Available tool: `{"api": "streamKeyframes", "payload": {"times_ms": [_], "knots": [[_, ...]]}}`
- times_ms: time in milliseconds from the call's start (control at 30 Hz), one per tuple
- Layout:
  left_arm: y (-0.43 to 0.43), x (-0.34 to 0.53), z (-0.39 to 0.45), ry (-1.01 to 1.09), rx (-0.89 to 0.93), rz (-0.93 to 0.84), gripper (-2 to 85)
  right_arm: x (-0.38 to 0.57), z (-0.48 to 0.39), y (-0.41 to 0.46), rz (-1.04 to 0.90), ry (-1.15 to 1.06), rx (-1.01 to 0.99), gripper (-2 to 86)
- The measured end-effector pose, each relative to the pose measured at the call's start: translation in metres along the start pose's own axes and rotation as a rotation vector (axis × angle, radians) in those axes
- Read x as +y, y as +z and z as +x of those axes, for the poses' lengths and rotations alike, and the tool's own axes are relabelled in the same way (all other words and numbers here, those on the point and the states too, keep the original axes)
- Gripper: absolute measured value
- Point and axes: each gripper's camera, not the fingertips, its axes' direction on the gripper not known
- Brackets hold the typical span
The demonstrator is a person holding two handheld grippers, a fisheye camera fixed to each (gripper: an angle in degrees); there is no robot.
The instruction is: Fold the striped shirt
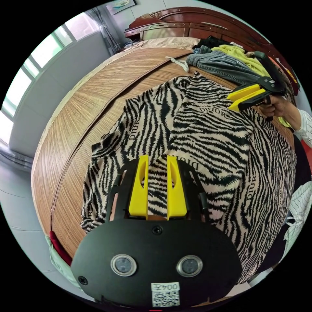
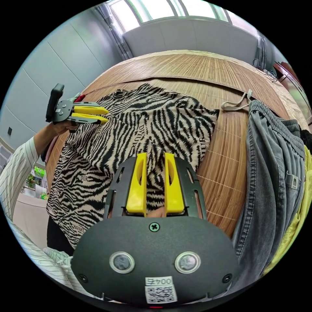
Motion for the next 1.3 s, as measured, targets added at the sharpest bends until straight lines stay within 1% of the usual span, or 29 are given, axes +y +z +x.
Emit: {"api": "streamKeyframes", "payload": {"times_ms": [133,233,367,433,567,700,800,867,1000,1167,1233,1300], "knots": [[0.009,-0.008,-0.001,0.002,0.014,-0.003,7.3,0.005,-0.005,-0.001,0.000,-0.065,0.062,6.4],[0.013,-0.012,-0.003,0.004,0.027,-0.004,6.9,0.009,-0.001,-0.003,0.002,-0.063,0.051,5.5],[0.016,-0.010,-0.020,-0.038,0.061,-0.002,8.3,0.012,0.018,-0.007,0.009,-0.001,-0.044,7.9],[0.019,-0.007,-0.028,-0.048,0.088,-0.008,9.2,0.013,0.024,-0.007,0.001,0.012,-0.049,8.2],[0.024,-0.003,-0.043,-0.069,0.151,-0.009,8.9,0.017,0.026,-0.009,0.005,-0.018,-0.014,6.1],[0.027,0.001,-0.054,-0.084,0.182,-0.005,7.2,0.022,0.033,-0.009,-0.005,-0.007,-0.023,3.6],[0.026,0.008,-0.069,-0.133,0.216,0.028,4.1,0.025,0.038,-0.013,0.010,0.006,-0.024,2.0],[0.017,0.016,-0.080,-0.165,0.214,0.086,1.9,0.027,0.037,-0.021,0.039,0.004,0.005,1.4],[0.004,0.031,-0.098,-0.195,0.232,0.130,0.8,0.026,0.032,-0.049,0.102,-0.023,0.036,0.9],[-0.017,0.057,-0.133,-0.316,0.272,0.265,0.4,0.010,0.027,-0.073,0.136,-0.067,0.094,1.1],[-0.015,0.062,-0.143,-0.356,0.283,0.266,0.4,0.001,0.031,-0.072,0.129,-0.060,0.105,1.3],[-0.006,0.064,-0.149,-0.389,0.280,0.227,0.5,-0.012,0.041,-0.055,0.050,-0.041,0.105,2.0]]}}
